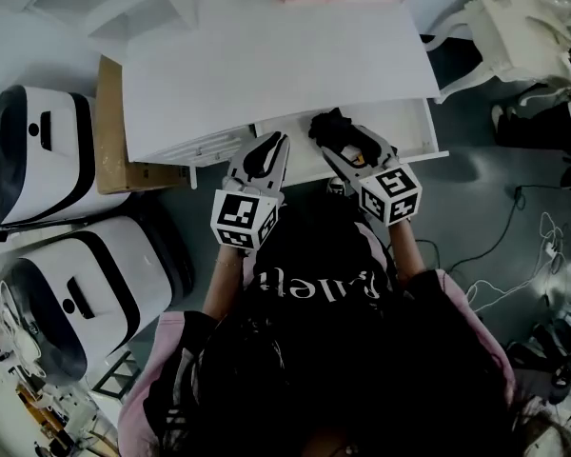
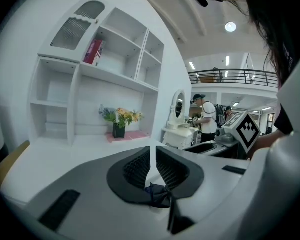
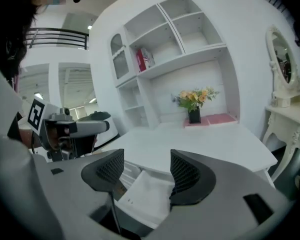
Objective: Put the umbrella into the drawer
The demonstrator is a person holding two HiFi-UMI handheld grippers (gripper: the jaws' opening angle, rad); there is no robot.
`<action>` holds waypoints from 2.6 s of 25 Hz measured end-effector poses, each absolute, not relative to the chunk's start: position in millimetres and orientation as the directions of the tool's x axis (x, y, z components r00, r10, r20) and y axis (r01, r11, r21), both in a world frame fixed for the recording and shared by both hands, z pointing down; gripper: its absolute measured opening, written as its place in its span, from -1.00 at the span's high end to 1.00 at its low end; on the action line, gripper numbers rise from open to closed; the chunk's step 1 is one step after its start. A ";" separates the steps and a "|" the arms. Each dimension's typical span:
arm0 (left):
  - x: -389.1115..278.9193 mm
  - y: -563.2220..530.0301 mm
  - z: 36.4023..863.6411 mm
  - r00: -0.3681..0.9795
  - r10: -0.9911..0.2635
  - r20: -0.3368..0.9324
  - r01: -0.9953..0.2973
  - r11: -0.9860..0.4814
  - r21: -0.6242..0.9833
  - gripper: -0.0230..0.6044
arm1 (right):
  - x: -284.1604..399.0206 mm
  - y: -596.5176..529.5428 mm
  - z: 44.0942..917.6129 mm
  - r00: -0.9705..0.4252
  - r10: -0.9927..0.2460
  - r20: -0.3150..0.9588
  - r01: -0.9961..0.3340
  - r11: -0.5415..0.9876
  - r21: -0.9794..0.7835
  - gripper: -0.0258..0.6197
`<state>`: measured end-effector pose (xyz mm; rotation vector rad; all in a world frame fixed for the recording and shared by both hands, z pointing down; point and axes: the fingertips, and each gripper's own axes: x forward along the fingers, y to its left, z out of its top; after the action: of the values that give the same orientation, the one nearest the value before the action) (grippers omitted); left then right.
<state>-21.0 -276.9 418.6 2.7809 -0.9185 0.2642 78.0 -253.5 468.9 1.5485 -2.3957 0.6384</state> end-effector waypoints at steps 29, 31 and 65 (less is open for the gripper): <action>-85.9 -165.5 418.5 0.840 -0.507 0.196 -0.539 -0.821 0.187 0.78 | -25.0 -112.1 461.9 -0.399 -0.793 0.461 -0.914 0.302 -0.272 -0.05; -83.8 -156.5 417.6 0.827 -0.528 0.193 -0.559 -0.808 0.184 0.78 | -22.7 -99.1 461.7 -0.417 -0.784 0.460 -0.906 0.323 -0.272 -0.04; -29.8 125.1 407.9 0.706 -0.679 0.201 -0.708 -0.681 0.185 0.78 | 47.8 147.0 445.1 -0.533 -0.778 0.333 -0.838 0.431 -0.334 0.72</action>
<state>-29.8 125.1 407.9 2.6660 -1.1038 0.1687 47.8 147.0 445.1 1.4465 -2.5471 0.7074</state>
